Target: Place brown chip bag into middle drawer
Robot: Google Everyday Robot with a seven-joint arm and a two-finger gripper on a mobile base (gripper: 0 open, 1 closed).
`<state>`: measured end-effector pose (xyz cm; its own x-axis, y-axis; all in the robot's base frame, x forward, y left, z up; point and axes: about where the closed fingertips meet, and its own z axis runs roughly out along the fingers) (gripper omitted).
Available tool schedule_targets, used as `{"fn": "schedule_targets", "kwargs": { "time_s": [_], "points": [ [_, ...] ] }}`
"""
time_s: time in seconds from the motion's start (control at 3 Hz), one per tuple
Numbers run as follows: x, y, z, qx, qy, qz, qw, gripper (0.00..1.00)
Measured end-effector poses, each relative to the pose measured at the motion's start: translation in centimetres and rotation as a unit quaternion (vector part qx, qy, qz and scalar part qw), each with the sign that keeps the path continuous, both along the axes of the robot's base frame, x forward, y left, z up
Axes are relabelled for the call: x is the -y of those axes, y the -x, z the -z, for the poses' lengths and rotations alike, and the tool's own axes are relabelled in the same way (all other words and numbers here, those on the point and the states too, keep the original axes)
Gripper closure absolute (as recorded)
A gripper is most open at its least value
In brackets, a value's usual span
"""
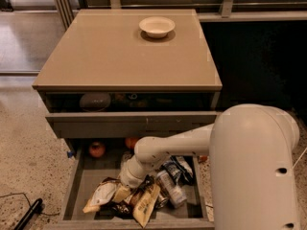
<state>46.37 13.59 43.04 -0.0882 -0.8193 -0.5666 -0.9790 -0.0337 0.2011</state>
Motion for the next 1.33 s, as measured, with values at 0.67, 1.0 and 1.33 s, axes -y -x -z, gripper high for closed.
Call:
{"fn": "schedule_targets", "kwargs": {
  "time_s": [0.67, 1.0, 1.33],
  "points": [
    [0.00, 0.00, 0.00, 0.000, 0.000, 0.000, 1.0000, 0.54],
    [0.00, 0.00, 0.00, 0.000, 0.000, 0.000, 1.0000, 0.32],
    [0.00, 0.01, 0.00, 0.000, 0.000, 0.000, 1.0000, 0.08]
  ]
}}
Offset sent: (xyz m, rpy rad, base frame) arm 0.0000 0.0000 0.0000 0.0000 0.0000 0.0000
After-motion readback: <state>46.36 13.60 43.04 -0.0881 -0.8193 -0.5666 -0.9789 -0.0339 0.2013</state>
